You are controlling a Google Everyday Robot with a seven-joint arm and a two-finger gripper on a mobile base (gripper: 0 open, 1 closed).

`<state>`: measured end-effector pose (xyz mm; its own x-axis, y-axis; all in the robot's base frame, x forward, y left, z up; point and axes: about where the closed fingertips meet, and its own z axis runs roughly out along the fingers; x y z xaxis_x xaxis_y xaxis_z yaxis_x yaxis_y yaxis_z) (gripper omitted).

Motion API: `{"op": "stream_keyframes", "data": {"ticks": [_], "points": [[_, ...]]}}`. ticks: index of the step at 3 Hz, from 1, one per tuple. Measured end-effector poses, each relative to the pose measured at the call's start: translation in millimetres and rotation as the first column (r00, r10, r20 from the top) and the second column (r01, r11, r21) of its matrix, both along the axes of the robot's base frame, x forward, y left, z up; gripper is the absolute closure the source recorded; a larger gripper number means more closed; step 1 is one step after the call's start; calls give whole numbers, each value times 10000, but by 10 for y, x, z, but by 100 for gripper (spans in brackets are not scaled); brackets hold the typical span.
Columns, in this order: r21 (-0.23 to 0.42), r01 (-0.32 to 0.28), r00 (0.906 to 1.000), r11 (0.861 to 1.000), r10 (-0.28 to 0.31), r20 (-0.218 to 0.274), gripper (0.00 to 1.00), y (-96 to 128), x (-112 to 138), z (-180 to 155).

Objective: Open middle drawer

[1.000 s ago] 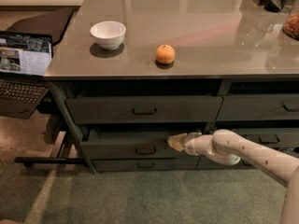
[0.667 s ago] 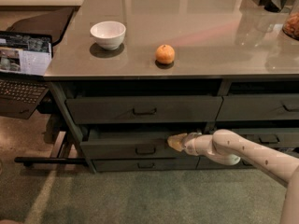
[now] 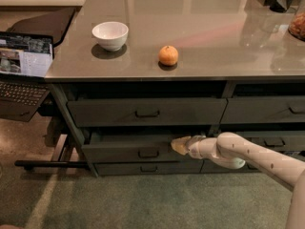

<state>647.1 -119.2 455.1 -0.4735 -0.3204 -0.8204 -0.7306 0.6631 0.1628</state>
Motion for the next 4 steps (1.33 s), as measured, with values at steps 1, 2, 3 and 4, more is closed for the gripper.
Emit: {"op": "stream_keyframes", "data": {"ticks": [1,2,3,4], "points": [[143,-182,9996,9997,179,236,27,42,-44,104],[248,-405,9987,9989,396,335,4,80,-84,168],[240,-586,9980,9980,580,248,0,97,-106,142],[-49,-663,9978,9978,662,-44,0,72,-99,38]]}}
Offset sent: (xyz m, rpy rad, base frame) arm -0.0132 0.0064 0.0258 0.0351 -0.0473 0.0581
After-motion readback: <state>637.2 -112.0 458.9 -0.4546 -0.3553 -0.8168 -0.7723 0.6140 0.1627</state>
